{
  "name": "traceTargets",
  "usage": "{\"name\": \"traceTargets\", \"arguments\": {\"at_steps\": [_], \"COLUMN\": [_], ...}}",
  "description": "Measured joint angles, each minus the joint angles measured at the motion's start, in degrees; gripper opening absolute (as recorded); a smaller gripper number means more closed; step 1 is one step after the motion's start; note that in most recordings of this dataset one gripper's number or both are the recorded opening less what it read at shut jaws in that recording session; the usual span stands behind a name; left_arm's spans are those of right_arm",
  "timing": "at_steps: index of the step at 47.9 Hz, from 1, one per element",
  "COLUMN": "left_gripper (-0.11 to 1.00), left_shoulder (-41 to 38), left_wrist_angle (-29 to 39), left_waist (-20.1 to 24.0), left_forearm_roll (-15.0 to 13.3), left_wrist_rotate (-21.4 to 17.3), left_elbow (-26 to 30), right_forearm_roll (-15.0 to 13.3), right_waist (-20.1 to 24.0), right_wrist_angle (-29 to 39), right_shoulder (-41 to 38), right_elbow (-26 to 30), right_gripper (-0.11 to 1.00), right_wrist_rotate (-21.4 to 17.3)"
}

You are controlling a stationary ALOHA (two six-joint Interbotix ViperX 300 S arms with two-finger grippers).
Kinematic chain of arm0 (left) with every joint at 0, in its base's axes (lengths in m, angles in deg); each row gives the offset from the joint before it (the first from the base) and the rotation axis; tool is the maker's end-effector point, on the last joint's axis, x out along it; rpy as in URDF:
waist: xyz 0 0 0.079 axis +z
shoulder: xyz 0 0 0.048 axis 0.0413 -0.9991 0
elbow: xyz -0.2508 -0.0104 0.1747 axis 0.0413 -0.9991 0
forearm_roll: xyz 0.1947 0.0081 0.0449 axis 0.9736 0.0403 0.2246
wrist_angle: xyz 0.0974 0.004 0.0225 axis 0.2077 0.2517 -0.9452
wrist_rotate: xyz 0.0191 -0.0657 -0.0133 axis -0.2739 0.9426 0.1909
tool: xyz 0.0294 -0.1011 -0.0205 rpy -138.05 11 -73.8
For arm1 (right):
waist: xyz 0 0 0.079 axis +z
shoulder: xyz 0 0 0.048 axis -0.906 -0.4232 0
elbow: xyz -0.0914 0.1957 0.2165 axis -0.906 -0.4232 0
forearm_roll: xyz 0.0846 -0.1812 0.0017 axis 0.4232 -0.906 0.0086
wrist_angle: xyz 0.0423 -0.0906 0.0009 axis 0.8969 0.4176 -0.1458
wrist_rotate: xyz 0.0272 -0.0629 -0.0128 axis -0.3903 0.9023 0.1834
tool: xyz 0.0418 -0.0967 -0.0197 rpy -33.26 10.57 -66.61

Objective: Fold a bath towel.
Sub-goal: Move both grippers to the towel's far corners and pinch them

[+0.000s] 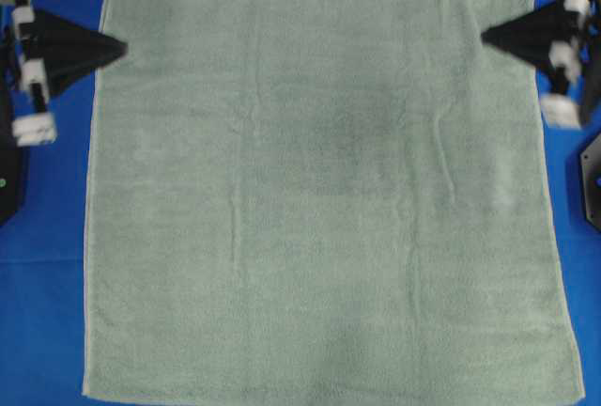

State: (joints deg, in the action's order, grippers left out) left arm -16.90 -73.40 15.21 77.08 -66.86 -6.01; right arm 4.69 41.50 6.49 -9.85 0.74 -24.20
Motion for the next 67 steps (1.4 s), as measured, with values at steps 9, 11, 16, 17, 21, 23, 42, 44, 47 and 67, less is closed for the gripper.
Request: {"name": "traceTargets", "arguments": {"at_steps": [9, 11, 16, 17, 21, 23, 42, 44, 47, 67], "left_gripper": [0.56, 0.69, 0.81, 0.8, 0.78, 0.79, 0.79, 0.79, 0.79, 0.72], "left_shoulder": [-8.9, -11.2, -16.9, -18.1, -22.8, -25.6, -46.5, -48.7, -51.0, -57.1], "left_wrist_angle": [5.9, 7.6, 10.5, 11.0, 12.6, 13.3, 14.7, 14.4, 13.8, 9.9], "left_waist": [8.1, 9.8, 12.9, 13.4, 15.9, 17.3, 28.5, 28.7, 29.2, 30.5], "left_forearm_roll": [0.1, 0.1, 0.4, 0.5, 0.5, 0.5, 0.7, 0.7, 0.7, 0.7], "left_wrist_rotate": [-4.7, -7.5, -11.5, -12.7, -17.0, -18.7, -27.4, -28.2, -28.8, -27.8], "left_elbow": [3.7, 4.7, 7.3, 7.9, 10.7, 12.1, 19.9, 20.3, 20.9, 21.3], "right_forearm_roll": [-6.6, -8.0, -11.1, -11.4, -12.0, -12.1, -12.0, -12.1, -12.0, -12.0], "right_waist": [-9.7, -11.2, -14.2, -14.7, -17.1, -18.1, -28.7, -29.3, -30.0, -32.4], "right_wrist_angle": [6.9, 8.3, 11.4, 12.0, 13.0, 13.1, 5.9, 5.1, 4.3, -1.0], "right_shoulder": [-10.2, -12.4, -18.5, -19.7, -24.4, -26.5, -44.5, -45.4, -47.0, -52.0], "right_elbow": [3.8, 4.7, 7.2, 7.7, 9.5, 10.2, 12.5, 12.7, 12.9, 13.5], "right_gripper": [0.21, 0.33, 0.6, 0.62, 0.57, 0.54, 0.55, 0.55, 0.55, 0.53], "right_wrist_rotate": [1.7, 2.5, 5.0, 5.8, 8.5, 9.8, 17.1, 17.1, 17.5, 18.1]}}
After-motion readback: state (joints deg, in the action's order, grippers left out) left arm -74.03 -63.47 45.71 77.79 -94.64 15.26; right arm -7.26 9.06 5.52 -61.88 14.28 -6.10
